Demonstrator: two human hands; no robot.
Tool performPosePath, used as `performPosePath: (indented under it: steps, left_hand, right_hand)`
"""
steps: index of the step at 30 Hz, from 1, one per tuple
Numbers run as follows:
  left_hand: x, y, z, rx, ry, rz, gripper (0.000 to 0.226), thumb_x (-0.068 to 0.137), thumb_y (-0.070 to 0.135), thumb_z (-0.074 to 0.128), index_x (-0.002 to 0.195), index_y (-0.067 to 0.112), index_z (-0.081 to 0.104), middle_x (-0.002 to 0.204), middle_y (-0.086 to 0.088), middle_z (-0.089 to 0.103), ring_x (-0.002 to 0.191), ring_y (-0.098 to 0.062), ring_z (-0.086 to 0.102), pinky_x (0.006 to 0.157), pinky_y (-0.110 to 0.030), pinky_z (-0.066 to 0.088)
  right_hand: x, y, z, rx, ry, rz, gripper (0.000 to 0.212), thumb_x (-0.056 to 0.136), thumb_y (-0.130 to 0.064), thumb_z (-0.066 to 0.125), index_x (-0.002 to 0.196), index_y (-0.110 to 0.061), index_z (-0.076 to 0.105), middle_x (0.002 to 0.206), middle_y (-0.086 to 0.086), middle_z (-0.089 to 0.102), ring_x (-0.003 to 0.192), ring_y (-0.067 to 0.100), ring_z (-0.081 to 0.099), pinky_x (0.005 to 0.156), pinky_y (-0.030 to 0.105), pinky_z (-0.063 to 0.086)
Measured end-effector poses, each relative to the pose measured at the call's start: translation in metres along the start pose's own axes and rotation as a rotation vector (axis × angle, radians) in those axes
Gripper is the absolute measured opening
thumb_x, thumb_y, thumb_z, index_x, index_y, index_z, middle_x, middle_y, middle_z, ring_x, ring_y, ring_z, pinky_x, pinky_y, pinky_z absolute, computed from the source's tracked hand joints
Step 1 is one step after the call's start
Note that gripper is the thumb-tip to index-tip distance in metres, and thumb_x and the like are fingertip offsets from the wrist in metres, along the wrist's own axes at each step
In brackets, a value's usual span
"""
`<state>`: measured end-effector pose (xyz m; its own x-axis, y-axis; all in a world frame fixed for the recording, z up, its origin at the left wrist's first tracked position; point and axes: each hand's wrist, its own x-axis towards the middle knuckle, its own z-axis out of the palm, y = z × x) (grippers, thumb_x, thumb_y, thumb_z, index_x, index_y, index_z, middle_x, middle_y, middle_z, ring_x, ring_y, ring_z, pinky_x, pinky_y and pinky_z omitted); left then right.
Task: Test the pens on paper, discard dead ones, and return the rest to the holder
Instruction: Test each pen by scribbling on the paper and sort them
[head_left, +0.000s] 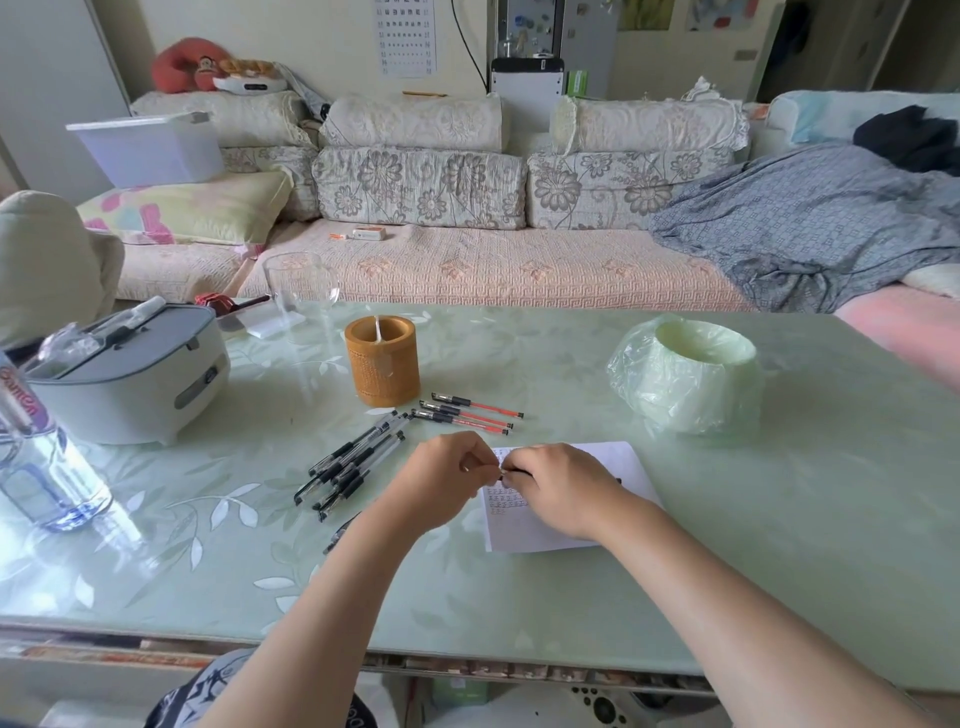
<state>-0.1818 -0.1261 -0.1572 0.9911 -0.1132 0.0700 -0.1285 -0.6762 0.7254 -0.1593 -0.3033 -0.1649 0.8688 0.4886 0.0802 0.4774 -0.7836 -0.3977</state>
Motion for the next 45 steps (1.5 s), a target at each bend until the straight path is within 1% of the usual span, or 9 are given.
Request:
performPosePath:
  steps: [10,14,20,24,27,30,35,38,45]
  left_hand:
    - [0.003,-0.011,-0.01,0.013,-0.014,-0.002,0.004,0.085,0.018,0.068,0.083,0.022,0.067,0.073,0.012,0.069,0.061,-0.003,0.059,0.057,-0.015,0.043]
    - [0.006,-0.018,-0.007,0.175,0.045,-0.011,0.005,0.086,0.026,0.067,0.091,0.025,0.067,0.086,0.013,0.068,0.077,-0.005,0.061,0.069,-0.024,0.05]
    - [0.013,-0.025,-0.005,0.356,0.036,-0.021,0.009,0.085,0.028,0.065,0.094,0.029,0.064,0.095,0.013,0.067,0.088,-0.011,0.062,0.078,-0.033,0.054]
    - [0.017,-0.027,0.0,0.444,-0.03,-0.024,0.013,0.082,0.021,0.06,0.09,0.03,0.063,0.097,0.011,0.066,0.091,-0.014,0.06,0.076,-0.032,0.053]
    - [0.02,-0.027,0.001,0.469,-0.043,-0.016,0.016,0.081,0.019,0.057,0.09,0.032,0.063,0.097,0.01,0.065,0.092,-0.015,0.059,0.074,-0.03,0.052]
    - [0.022,-0.027,0.002,0.481,-0.053,-0.002,0.018,0.08,0.019,0.056,0.09,0.033,0.061,0.096,0.01,0.064,0.093,-0.015,0.058,0.075,-0.031,0.052]
    - [0.028,-0.026,0.001,0.463,-0.101,0.013,0.021,0.079,0.017,0.054,0.095,0.027,0.062,0.098,0.006,0.063,0.097,-0.015,0.055,0.082,-0.033,0.052]
    - [0.03,-0.024,0.002,0.419,-0.111,0.037,0.021,0.082,0.017,0.055,0.101,0.023,0.061,0.103,0.005,0.061,0.1,-0.015,0.054,0.086,-0.032,0.05]
    - [0.035,-0.029,0.01,0.408,-0.134,0.048,0.052,0.074,0.05,0.075,0.115,0.024,0.057,0.107,0.003,0.055,0.102,-0.016,0.048,0.086,-0.031,0.044]
  right_hand:
    - [0.0,-0.005,-0.002,0.024,-0.016,0.038,0.026,0.095,-0.052,0.045,0.105,-0.037,0.063,0.086,-0.008,0.065,0.087,0.02,0.059,0.07,0.032,0.045]
    - [-0.001,0.003,0.004,0.162,-0.063,0.108,0.036,0.095,-0.027,0.042,0.13,-0.035,0.046,0.106,0.001,0.065,0.101,0.021,0.058,0.079,0.033,0.044]
    - [0.005,0.008,0.003,0.618,0.064,0.189,0.043,0.088,0.008,0.037,0.089,-0.026,0.063,0.081,0.001,0.059,0.064,0.014,0.052,0.058,0.026,0.042]
    - [0.005,0.008,0.004,0.936,0.061,0.241,0.061,0.083,0.024,0.026,0.113,-0.01,0.066,0.084,0.004,0.061,0.068,0.017,0.055,0.059,0.02,0.047]
    - [0.004,0.014,0.009,0.977,0.06,0.206,0.047,0.086,0.018,0.047,0.12,-0.01,0.064,0.076,-0.003,0.058,0.067,0.012,0.054,0.067,0.028,0.048]
    - [0.002,0.015,0.012,0.958,0.056,0.23,0.016,0.095,-0.008,0.057,0.104,-0.014,0.068,0.069,0.001,0.057,0.057,0.014,0.054,0.053,0.024,0.041]
    - [0.0,0.014,0.016,0.916,0.028,0.305,0.021,0.091,-0.002,0.048,0.091,-0.007,0.068,0.067,0.008,0.064,0.049,0.021,0.056,0.039,0.021,0.031]
    - [-0.001,0.016,0.02,0.904,0.027,0.255,0.017,0.082,0.003,0.053,0.081,-0.008,0.066,0.064,0.012,0.066,0.054,0.024,0.059,0.046,0.024,0.045]
    - [0.0,0.021,0.025,0.792,0.031,0.207,0.02,0.079,0.006,0.061,0.068,-0.01,0.056,0.055,0.007,0.06,0.041,0.018,0.049,0.044,0.024,0.041]
